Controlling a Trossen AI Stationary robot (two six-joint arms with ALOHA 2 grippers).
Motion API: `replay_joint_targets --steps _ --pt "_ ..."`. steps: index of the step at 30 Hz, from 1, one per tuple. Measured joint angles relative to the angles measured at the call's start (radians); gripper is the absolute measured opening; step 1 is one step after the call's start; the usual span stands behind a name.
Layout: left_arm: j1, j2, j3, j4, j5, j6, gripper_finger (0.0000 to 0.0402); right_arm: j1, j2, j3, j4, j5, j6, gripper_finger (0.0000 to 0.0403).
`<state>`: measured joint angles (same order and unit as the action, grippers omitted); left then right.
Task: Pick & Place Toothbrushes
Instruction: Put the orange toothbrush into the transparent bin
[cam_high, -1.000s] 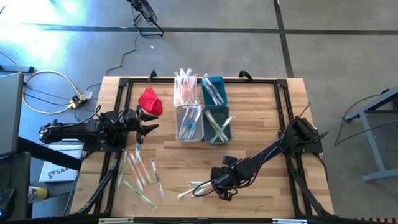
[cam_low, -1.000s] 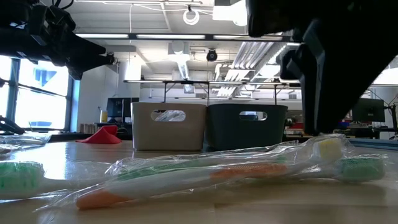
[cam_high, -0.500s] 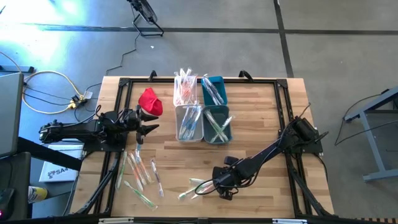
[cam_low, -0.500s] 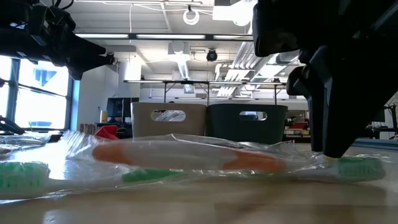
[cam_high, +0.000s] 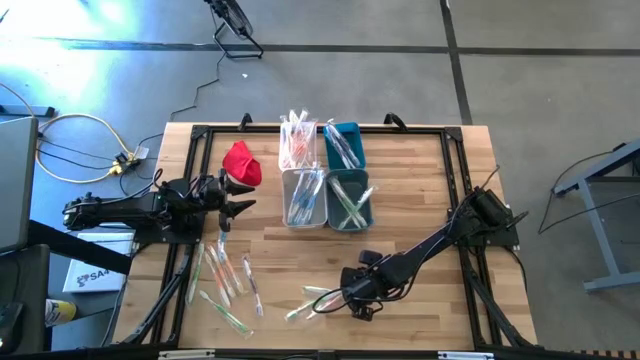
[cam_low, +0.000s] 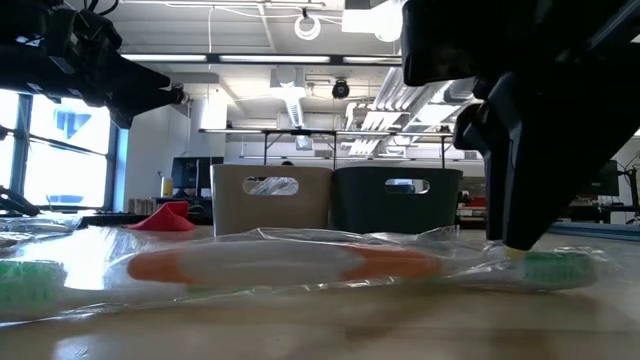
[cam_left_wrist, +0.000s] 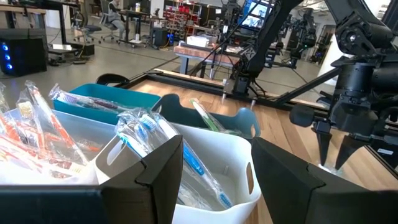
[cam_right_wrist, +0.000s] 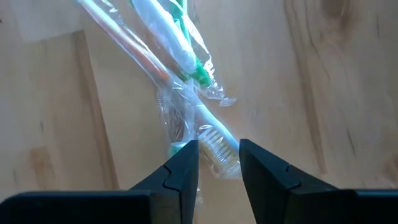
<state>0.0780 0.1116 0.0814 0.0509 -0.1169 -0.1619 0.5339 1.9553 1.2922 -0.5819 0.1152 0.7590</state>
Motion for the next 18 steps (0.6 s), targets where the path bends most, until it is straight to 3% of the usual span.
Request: replay_joint_targets --steps 7,14,18 --pt "0.000 0.000 0.000 0.000 0.000 0.000 0.0188 -0.010 0.000 0.000 0.006 0.005 0.011 0.0110" --pt "0.000 0.000 0.000 0.001 0.000 0.000 0.0188 -0.056 -0.015 0.001 0.090 -0.209 0.046 0.0110" --pt "0.000 0.000 0.000 0.001 0.000 0.000 0.0188 -0.080 -0.028 0.002 0.127 -0.228 0.067 0.0110"
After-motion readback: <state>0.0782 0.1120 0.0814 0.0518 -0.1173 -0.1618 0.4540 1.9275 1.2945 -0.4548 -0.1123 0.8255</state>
